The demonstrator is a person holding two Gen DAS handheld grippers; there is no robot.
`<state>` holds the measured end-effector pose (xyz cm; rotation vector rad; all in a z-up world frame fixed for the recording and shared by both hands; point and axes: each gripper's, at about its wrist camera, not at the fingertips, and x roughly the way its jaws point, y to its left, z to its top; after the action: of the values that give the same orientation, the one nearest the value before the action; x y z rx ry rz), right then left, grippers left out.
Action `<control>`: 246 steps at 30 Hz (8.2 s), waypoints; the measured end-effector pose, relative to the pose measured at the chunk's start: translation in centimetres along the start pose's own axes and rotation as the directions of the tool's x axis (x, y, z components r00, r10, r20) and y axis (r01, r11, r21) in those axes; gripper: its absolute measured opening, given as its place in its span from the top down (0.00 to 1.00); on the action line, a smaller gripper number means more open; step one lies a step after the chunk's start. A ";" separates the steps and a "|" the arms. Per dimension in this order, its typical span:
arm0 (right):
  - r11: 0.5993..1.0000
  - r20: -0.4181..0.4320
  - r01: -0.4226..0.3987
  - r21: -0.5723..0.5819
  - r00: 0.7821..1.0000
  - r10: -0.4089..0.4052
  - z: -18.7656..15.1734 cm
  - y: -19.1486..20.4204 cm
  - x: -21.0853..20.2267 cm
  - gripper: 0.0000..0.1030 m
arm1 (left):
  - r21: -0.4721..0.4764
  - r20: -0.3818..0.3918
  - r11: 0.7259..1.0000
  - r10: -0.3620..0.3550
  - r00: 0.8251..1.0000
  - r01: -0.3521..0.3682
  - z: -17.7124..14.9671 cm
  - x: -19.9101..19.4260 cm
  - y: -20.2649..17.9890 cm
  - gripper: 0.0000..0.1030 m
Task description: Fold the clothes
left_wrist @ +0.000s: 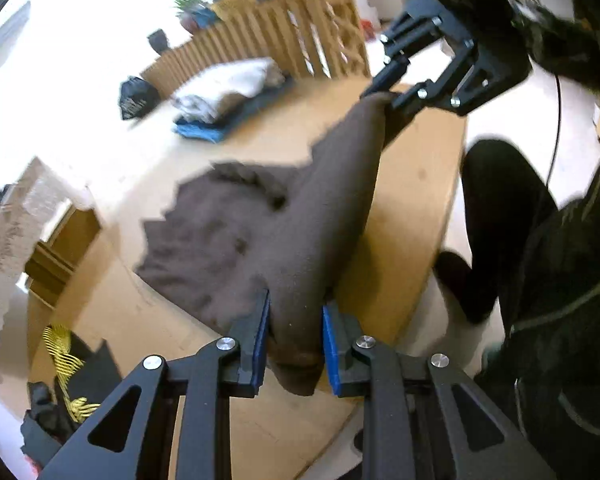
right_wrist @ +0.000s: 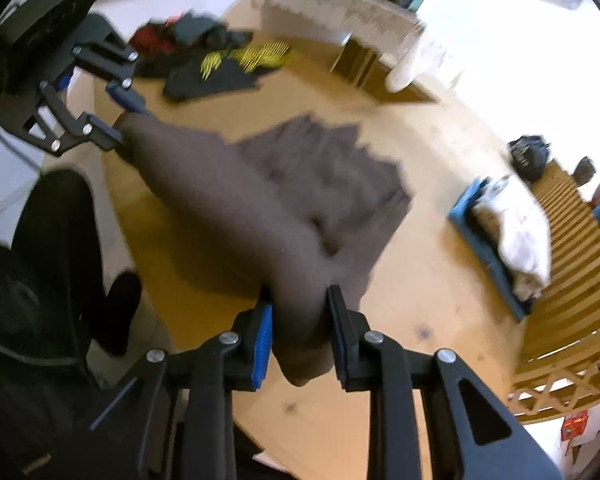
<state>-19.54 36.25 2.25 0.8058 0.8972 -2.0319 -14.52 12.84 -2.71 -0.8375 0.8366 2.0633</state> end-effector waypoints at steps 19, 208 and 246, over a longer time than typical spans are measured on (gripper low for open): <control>0.984 -0.131 -0.136 0.116 0.980 0.151 13.5 -19.1 20.0 0.79 | -0.204 -0.073 0.976 -0.088 0.993 0.071 6.8 14.4 24.3 0.81; 0.779 -0.040 -0.275 0.564 0.932 0.359 -3.0 -17.5 18.6 0.64 | -0.779 0.102 0.588 -0.227 0.969 0.219 -6.1 14.7 17.9 0.77; 0.827 0.094 -0.340 0.448 0.938 0.334 8.0 -23.3 24.4 0.89 | -0.680 -0.010 0.731 0.071 0.997 -0.059 0.6 18.3 25.9 0.53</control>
<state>-53.18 31.40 -4.64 1.1180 0.2257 -1.9407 -45.03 7.12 -9.15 -1.1783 0.0496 2.4685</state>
